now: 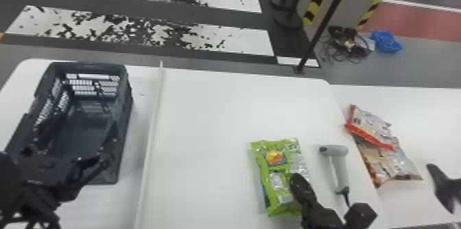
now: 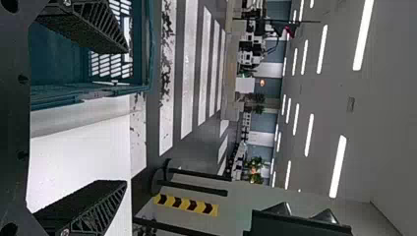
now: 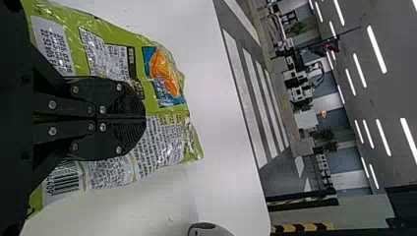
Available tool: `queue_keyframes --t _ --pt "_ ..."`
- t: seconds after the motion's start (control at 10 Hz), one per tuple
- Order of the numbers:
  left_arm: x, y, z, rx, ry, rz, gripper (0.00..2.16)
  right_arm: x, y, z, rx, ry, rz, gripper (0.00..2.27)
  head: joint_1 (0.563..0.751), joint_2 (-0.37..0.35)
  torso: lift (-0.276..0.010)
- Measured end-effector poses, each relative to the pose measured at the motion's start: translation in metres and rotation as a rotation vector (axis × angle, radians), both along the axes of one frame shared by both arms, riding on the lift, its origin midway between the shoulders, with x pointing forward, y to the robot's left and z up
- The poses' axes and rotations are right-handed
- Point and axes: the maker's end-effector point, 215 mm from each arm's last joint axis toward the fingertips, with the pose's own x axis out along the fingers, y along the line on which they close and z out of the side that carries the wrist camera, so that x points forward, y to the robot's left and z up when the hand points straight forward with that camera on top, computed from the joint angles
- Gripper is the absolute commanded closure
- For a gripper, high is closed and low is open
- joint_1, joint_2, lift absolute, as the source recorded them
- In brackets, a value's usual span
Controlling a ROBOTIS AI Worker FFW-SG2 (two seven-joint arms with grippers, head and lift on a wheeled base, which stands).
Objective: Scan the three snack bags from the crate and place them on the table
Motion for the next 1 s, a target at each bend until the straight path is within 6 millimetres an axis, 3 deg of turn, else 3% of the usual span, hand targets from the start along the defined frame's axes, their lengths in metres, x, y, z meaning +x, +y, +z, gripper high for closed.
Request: queue_keyframes --t 0.1,0.2,0.3,0.4,0.6,0.8,1.0 --pt "0.0 0.0 0.0 -0.001 -0.001 0.001 0.04 -0.005 -0.003 0.018 0.017 -0.028 -0.014 1.74 0.695 -0.199 -0.037" --pt "0.0 0.0 0.001 -0.001 -0.002 0.001 0.04 -0.007 -0.009 0.046 0.021 -0.071 -0.028 0.59 0.695 -0.21 -0.037" --pt "0.001 -0.001 0.003 -0.003 -0.005 0.0 0.04 -0.006 -0.019 0.076 -0.013 -0.119 -0.032 0.0 0.695 -0.218 -0.037" --pt "0.0 -0.004 0.004 -0.006 -0.006 -0.003 0.04 -0.006 -0.035 0.098 -0.067 -0.157 -0.038 0.0 0.695 -0.246 -0.037" --pt "-0.002 -0.006 0.004 -0.008 -0.005 -0.008 0.04 -0.006 -0.071 0.1 -0.162 -0.119 -0.034 0.05 0.695 -0.296 -0.037" --pt "-0.006 -0.006 0.003 -0.01 -0.008 -0.009 0.04 -0.003 -0.104 0.079 -0.194 -0.042 0.003 0.07 0.695 -0.35 -0.037" --pt "-0.011 -0.005 0.005 -0.01 -0.017 -0.008 0.04 -0.001 -0.126 0.046 -0.167 0.062 0.027 0.07 0.695 -0.35 -0.037"
